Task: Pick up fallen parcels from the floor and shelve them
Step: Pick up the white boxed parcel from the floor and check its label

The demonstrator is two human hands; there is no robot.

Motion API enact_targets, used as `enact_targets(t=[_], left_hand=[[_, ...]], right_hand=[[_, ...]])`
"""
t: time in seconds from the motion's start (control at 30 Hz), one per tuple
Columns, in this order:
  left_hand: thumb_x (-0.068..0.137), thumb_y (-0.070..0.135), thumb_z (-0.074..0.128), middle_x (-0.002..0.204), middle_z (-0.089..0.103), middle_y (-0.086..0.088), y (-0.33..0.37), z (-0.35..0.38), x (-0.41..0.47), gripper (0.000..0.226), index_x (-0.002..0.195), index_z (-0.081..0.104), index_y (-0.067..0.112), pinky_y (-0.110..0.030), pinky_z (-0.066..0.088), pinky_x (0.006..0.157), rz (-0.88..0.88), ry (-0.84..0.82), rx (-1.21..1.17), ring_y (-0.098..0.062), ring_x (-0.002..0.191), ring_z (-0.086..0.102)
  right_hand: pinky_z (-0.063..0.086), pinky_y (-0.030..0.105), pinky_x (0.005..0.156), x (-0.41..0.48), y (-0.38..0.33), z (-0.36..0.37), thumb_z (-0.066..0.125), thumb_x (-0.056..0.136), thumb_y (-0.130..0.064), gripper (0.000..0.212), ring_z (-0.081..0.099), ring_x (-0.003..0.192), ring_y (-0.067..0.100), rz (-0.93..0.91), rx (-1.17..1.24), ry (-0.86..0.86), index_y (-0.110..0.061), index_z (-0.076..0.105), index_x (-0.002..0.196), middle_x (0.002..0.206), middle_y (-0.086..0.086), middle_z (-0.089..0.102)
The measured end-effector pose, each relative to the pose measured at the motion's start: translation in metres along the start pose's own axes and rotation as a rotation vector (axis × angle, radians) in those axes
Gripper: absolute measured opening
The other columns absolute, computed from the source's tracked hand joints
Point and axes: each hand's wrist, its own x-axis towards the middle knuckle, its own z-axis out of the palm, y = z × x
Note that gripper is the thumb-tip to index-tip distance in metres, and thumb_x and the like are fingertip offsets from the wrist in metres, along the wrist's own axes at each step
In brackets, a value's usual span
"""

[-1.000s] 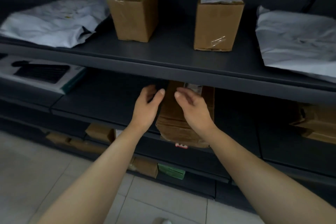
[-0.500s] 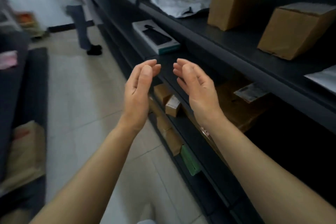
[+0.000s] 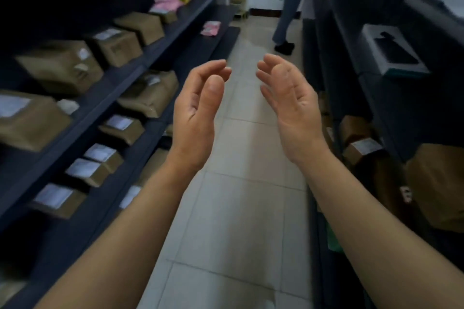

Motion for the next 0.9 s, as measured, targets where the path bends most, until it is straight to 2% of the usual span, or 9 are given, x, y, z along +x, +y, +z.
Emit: enact_targets(t=[0.17,0.27,0.33,0.4,0.47,0.57,0.67,0.8,0.9], left_hand=[[0.093,0.037,0.039,0.121,0.06,-0.014,0.029,-0.087,-0.069,0.046,0.123,0.052,0.003,-0.025,0.045,0.098,-0.025,0.093,0.068,-0.022,0.117,0.059],[0.093,0.037,0.038,0.118,0.061,-0.012,0.046,-0.125,-0.109,0.049,0.124,0.052,0.0,-0.025,0.045,0.098,-0.055,0.134,0.108,-0.022,0.117,0.059],[0.093,0.037,0.039,0.118,0.061,-0.012,0.059,-0.145,-0.133,0.052,0.124,0.052,-0.002,-0.026,0.045,0.099,-0.07,0.163,0.119,-0.024,0.118,0.058],[0.092,0.037,0.039,0.12,0.06,-0.015,0.073,-0.159,-0.155,0.054,0.125,0.051,-0.003,-0.026,0.045,0.099,-0.083,0.188,0.125,-0.027,0.119,0.058],[0.092,0.036,0.039,0.121,0.059,-0.018,0.088,-0.17,-0.177,0.052,0.125,0.05,-0.003,-0.025,0.045,0.099,-0.085,0.217,0.133,-0.027,0.119,0.057],[0.092,0.036,0.039,0.119,0.06,-0.015,0.112,-0.18,-0.213,0.049,0.123,0.051,0.0,-0.025,0.045,0.099,-0.062,0.276,0.159,-0.025,0.118,0.058],[0.092,0.037,0.04,0.117,0.061,-0.011,0.139,-0.185,-0.256,0.048,0.123,0.052,0.002,-0.027,0.046,0.1,-0.042,0.345,0.2,-0.025,0.118,0.058],[0.092,0.036,0.039,0.115,0.061,-0.012,0.17,-0.18,-0.319,0.046,0.122,0.051,0.003,-0.029,0.045,0.101,-0.056,0.395,0.253,-0.026,0.117,0.058],[0.092,0.036,0.04,0.117,0.061,-0.016,0.188,-0.171,-0.362,0.047,0.122,0.052,0.002,-0.03,0.045,0.101,-0.103,0.415,0.277,-0.028,0.118,0.058]], right_hand=[[0.043,0.032,0.11,-0.07,0.001,0.083,0.046,0.099,-0.029,0.03,0.057,0.126,0.015,0.033,0.054,-0.129,-0.018,0.055,0.126,0.127,-0.002,0.061],[0.046,0.025,0.105,-0.111,-0.002,0.119,0.046,0.1,-0.026,0.024,0.06,0.118,0.007,0.065,0.086,-0.194,-0.02,0.056,0.121,0.117,-0.01,0.064],[0.047,0.024,0.103,-0.134,-0.006,0.137,0.046,0.1,-0.024,0.024,0.061,0.114,0.004,0.082,0.111,-0.219,-0.018,0.056,0.121,0.114,-0.011,0.064],[0.045,0.028,0.106,-0.155,-0.013,0.153,0.047,0.099,-0.027,0.031,0.059,0.12,0.011,0.09,0.109,-0.244,-0.013,0.055,0.126,0.118,-0.007,0.063],[0.045,0.028,0.107,-0.176,-0.021,0.166,0.047,0.096,-0.03,0.037,0.058,0.122,0.012,0.097,0.109,-0.28,-0.012,0.055,0.127,0.12,-0.005,0.062],[0.048,0.022,0.099,-0.208,-0.033,0.179,0.049,0.092,-0.033,0.035,0.061,0.113,0.003,0.104,0.138,-0.346,-0.017,0.056,0.122,0.114,-0.01,0.064],[0.049,0.021,0.096,-0.243,-0.043,0.185,0.05,0.091,-0.036,0.033,0.062,0.116,0.007,0.098,0.172,-0.404,-0.02,0.058,0.119,0.115,-0.008,0.065],[0.048,0.019,0.095,-0.299,-0.053,0.181,0.054,0.082,-0.052,0.042,0.062,0.118,0.006,0.127,0.212,-0.477,-0.028,0.059,0.116,0.119,-0.009,0.065],[0.049,0.019,0.093,-0.339,-0.058,0.174,0.055,0.08,-0.053,0.042,0.064,0.113,0.002,0.157,0.244,-0.511,-0.029,0.06,0.114,0.11,-0.016,0.069]])
